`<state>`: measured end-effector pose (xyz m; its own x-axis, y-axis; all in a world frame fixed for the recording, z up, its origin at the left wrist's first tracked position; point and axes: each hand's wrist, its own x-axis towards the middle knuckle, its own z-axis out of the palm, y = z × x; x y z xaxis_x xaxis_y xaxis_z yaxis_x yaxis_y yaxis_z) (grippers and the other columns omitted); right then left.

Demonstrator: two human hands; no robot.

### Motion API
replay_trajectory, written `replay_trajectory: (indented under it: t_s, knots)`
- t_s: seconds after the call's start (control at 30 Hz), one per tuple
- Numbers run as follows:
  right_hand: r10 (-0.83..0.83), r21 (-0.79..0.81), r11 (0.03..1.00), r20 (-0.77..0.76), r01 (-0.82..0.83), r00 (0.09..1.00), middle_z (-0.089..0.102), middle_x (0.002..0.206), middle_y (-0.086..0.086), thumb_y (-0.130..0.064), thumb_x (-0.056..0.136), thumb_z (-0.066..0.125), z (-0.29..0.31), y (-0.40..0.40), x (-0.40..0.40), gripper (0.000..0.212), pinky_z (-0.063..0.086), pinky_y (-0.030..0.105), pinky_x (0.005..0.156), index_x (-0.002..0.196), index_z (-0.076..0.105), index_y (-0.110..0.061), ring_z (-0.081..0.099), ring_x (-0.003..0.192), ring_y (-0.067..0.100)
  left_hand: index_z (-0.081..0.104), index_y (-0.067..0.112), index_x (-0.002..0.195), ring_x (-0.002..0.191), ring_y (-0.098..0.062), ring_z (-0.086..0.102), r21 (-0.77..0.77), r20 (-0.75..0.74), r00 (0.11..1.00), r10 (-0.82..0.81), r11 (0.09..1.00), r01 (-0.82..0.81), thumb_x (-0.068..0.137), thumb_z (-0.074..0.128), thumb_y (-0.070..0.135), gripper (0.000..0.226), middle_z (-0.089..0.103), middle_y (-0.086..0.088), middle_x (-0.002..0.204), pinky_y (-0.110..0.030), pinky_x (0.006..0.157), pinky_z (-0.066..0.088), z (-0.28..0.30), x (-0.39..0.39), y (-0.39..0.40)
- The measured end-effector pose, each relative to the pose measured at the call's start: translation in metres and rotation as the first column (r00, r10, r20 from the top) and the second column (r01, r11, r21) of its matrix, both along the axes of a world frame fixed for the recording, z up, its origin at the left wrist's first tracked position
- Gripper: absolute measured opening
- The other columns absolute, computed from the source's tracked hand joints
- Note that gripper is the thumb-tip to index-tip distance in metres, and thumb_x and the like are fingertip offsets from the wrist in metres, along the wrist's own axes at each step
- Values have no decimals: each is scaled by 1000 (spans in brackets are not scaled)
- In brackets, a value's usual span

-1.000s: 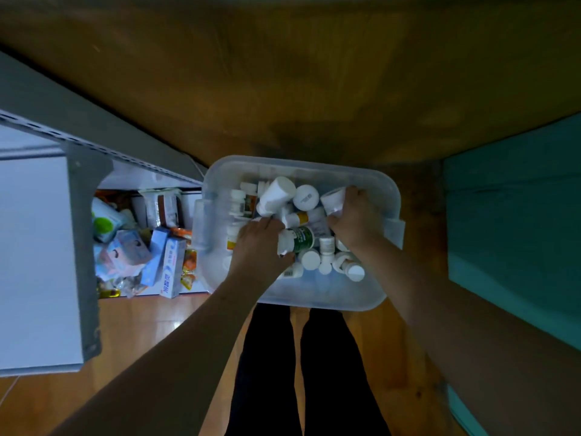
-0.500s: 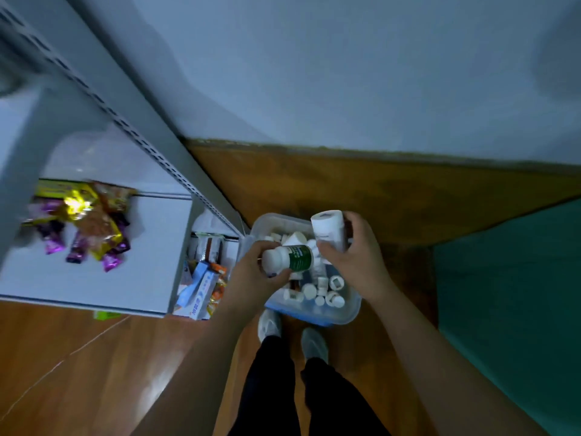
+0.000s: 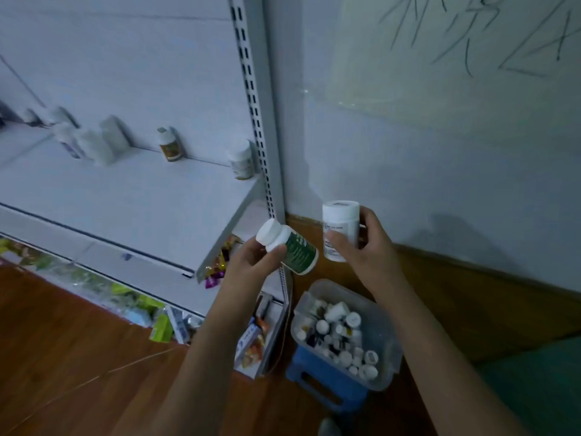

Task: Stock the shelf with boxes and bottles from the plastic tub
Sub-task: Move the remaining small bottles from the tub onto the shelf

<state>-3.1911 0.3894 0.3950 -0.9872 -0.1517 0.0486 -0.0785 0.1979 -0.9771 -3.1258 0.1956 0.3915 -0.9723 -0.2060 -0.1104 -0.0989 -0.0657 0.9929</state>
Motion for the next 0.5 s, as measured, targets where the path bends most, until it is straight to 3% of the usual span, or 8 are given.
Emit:
replay_trajectory:
  t_s: [0.13, 0.27, 0.4, 0.5]
  knots:
    - [97, -82, 991, -81, -103, 992, 66, 104, -17, -36, 83, 75, 44, -63, 27, 43, 53, 15, 69, 120, 51, -38, 64, 90, -6, 63, 5, 121, 77, -11, 70, 173, -40, 994, 105, 980, -97, 100, 51, 24, 30, 73, -6, 94, -21, 67, 53, 35, 30, -50]
    - [191, -165, 965, -102, -206, 976, 70, 107, -10, -46, 77, 72, 73, -137, 55, 49, 57, 26, 80, 122, 54, -36, 68, 96, 5, 66, 16, 120, 101, -35, 64, 306, -39, 977, 210, 933, -189, 83, 67, 45, 48, 71, -14, 111, -46, 88, 48, 56, 68, -113]
    - [273, -211, 934, -104, -289, 957, 69, 110, -3, -30, 89, 68, 83, -207, 80, 28, 57, 26, 80, 113, 55, -36, 69, 98, 11, 60, 8, 120, 98, -31, 69, 461, -38, 959, 282, 856, -233, 93, 50, 35, 39, 72, -16, 110, -43, 85, 59, 70, 103, -173]
    - [306, -224, 921, -88, -318, 948, 68, 109, 1, -26, 92, 66, 80, -253, 92, 24, 56, 25, 78, 112, 55, -33, 68, 99, 16, 58, 4, 122, 89, -31, 68, 508, -13, 944, 331, 815, -279, 103, 41, 33, 39, 71, -17, 101, -43, 79, 61, 71, 128, -216]
